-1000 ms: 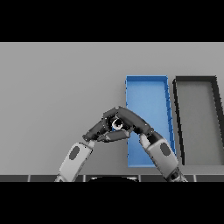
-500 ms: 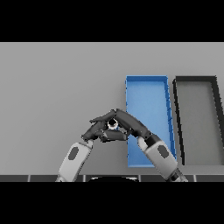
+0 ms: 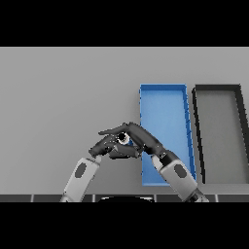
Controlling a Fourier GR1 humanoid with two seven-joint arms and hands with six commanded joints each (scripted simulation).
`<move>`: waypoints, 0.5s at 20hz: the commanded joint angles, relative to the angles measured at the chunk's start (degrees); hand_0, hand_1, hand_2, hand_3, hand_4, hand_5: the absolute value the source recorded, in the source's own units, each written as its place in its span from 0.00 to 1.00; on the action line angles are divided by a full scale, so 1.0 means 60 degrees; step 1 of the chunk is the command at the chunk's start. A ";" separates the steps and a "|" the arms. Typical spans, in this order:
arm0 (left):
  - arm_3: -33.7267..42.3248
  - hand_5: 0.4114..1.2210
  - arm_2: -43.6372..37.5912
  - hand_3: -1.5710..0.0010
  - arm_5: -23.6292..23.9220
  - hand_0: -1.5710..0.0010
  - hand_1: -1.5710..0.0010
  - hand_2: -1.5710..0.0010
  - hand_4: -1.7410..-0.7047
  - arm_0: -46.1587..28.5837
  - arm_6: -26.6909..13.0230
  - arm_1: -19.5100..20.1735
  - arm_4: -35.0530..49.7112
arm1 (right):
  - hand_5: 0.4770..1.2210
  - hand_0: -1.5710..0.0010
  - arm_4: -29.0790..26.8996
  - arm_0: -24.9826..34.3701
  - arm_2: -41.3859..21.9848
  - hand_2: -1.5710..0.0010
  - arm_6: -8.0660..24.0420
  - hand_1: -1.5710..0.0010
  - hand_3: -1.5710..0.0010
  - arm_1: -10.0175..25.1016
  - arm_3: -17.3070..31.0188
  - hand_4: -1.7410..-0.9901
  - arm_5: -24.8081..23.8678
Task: Pick up the blue pipe and place it into the blue bin.
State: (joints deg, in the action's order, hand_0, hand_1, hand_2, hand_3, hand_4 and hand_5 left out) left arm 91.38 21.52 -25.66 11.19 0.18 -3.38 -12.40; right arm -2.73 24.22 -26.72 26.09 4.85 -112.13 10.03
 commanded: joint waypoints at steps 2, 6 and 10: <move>-0.0043 0.44 -0.0073 0.90 0.0098 0.88 0.89 0.89 0.72 0.0023 -0.0372 -0.0101 0.0022 | 1.00 0.00 0.0149 0.0030 0.0006 0.00 -0.0126 0.00 0.00 0.0043 0.0062 0.00 -0.0045; -0.0002 0.19 -0.0158 0.96 0.0118 0.95 0.95 0.95 0.75 -0.0001 -0.0856 -0.0246 0.0206 | 1.00 0.00 -0.0073 0.0098 0.0052 0.00 -0.0049 0.00 0.00 -0.0040 0.0039 0.00 -0.0135; -0.0209 0.09 -0.0068 0.98 0.0315 0.98 0.98 0.98 0.78 -0.0115 -0.0814 -0.0242 -0.0111 | 1.00 0.00 -0.0857 0.0072 0.0294 0.00 0.0005 0.00 0.00 -0.0234 -0.0104 0.00 -0.0257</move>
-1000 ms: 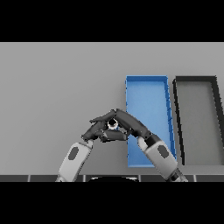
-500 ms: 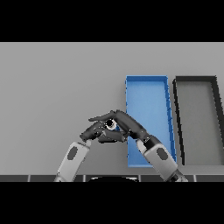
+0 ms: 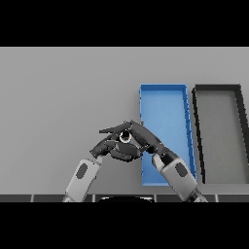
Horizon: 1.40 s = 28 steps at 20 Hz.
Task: Pick up the blue pipe and place it into the blue bin.
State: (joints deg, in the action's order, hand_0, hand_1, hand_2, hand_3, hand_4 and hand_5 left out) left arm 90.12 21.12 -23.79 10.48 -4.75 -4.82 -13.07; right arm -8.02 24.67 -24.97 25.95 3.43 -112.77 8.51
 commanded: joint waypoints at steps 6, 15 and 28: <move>-0.0013 0.05 -0.0065 1.00 -0.0048 0.99 0.99 1.00 0.80 0.0112 -0.0082 0.0117 -0.0026 | 1.00 0.00 -0.2121 0.1823 0.1546 0.00 0.1354 0.00 0.00 0.0244 -0.0382 0.00 -0.0773; 0.0212 0.02 -0.0012 1.00 -0.0172 1.00 1.00 1.00 0.82 -0.0099 -0.0399 0.0191 0.0029 | 1.00 0.00 -0.2793 0.4680 0.4237 0.00 0.1491 0.00 0.00 0.2603 0.1183 0.00 -0.2176; 0.0295 0.01 -0.0095 1.00 -0.0170 1.00 1.00 1.00 0.84 -0.0053 -0.0205 0.0321 0.0095 | 1.00 0.00 -0.2802 -0.0206 0.5227 0.00 0.1497 0.00 0.00 0.3836 0.0778 0.00 -0.2335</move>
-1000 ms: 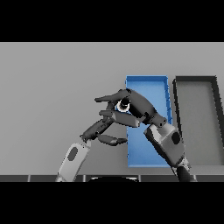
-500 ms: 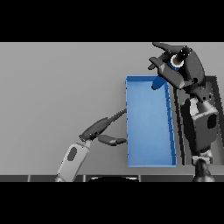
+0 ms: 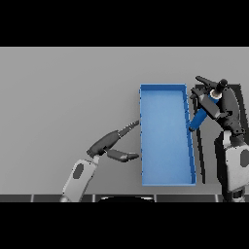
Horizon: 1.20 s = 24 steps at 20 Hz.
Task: Pick up the blue pipe and place it into the blue bin.
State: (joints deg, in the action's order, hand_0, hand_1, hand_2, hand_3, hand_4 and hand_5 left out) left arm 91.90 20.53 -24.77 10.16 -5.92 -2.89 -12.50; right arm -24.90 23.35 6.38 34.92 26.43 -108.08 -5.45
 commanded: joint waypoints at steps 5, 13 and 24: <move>0.0070 0.02 0.0166 1.00 0.0018 1.00 1.00 1.00 0.83 -0.0254 -0.0006 -0.0023 -0.0071 | 1.00 0.00 0.0059 -0.2187 -0.0891 0.00 0.0001 0.00 0.00 0.0226 -0.0635 0.00 -0.1408; 0.0120 0.01 0.0182 1.00 0.0020 1.00 1.00 1.00 0.83 -0.0285 -0.0112 0.0026 -0.0101 | 1.00 0.00 -0.0802 -0.3034 -0.4002 0.00 -0.0002 0.00 0.42 0.2635 -0.0045 0.00 -0.5054; 0.0296 0.02 0.0306 1.00 0.0061 1.00 1.00 1.00 0.83 -0.0389 -0.0359 -0.0112 -0.0099 | 0.67 0.87 -0.3134 -0.0598 -0.8243 0.89 0.0002 0.89 0.93 0.5626 0.1147 0.84 -0.5160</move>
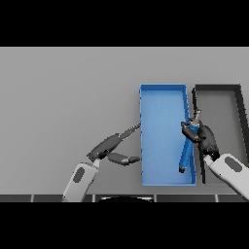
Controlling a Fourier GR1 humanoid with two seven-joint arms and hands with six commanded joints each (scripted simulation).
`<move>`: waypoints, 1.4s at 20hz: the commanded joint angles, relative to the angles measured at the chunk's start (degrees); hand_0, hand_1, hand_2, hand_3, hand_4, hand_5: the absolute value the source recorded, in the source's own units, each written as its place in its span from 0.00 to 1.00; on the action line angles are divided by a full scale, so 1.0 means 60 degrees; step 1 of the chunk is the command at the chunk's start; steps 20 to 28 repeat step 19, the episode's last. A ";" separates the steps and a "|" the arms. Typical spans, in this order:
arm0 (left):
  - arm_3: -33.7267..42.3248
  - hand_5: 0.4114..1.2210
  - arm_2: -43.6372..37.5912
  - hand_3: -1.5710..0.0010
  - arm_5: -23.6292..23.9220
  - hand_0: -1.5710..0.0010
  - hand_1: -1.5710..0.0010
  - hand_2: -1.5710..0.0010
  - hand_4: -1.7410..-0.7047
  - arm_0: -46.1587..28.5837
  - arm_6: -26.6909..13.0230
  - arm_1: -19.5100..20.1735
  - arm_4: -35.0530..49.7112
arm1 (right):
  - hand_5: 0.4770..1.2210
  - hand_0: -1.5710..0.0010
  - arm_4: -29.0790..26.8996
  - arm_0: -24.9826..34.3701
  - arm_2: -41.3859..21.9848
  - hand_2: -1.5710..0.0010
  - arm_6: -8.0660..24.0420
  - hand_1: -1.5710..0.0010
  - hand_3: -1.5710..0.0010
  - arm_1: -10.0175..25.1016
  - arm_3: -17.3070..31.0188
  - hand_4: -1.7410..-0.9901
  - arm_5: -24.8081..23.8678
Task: Pick up the blue pipe and place it into the blue bin.
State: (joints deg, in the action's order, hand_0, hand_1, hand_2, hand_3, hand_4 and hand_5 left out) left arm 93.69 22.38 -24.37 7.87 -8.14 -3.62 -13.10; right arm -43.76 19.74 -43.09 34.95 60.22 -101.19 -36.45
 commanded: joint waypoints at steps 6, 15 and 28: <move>0.0022 0.02 0.0009 1.00 0.0064 1.00 1.00 1.00 0.83 -0.0037 0.0096 0.0014 -0.0063 | 0.42 0.97 -0.0584 0.0793 -0.1361 0.97 0.0000 0.97 0.98 0.0457 0.0355 0.92 0.0100; -0.0019 0.02 -0.0051 1.00 0.0053 1.00 1.00 1.00 0.83 0.0053 0.0090 0.0076 -0.0073 | 0.25 1.00 -0.0766 0.1488 -0.2276 1.00 -0.0001 1.00 1.00 0.0582 0.0455 0.96 -0.0027; 0.0021 0.02 0.0072 1.00 0.0120 1.00 1.00 1.00 0.83 -0.0035 0.0099 -0.0051 -0.0126 | 0.22 1.00 -0.0858 0.1595 -0.2316 1.00 -0.0032 1.00 1.00 0.0635 0.0517 0.96 0.0116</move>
